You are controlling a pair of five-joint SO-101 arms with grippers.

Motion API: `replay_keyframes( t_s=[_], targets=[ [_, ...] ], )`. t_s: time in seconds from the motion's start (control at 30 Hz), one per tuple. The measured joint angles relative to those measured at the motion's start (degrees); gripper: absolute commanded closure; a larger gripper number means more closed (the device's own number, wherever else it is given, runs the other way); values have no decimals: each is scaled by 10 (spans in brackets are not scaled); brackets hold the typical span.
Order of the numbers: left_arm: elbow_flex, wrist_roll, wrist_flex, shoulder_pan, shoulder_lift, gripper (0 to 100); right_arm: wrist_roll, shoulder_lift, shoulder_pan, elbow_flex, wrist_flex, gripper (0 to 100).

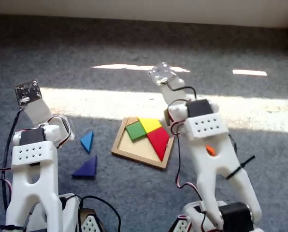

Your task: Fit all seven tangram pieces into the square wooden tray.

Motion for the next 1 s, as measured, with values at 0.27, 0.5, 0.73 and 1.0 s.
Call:
replay_keyframes(
  t_s=[0.27,0.5,0.73,1.0],
  targets=[
    [0,0,0,0,0,800,-94,-79,124,108,0,791],
    [0,0,0,0,0,800,-151,-50,133,123,0,752],
    [7,0,0,0,0,800,-153,-33,136,130,0,756],
    [24,0,-35,0,0,800,-69,-33,168,155,0,756]
  ],
)
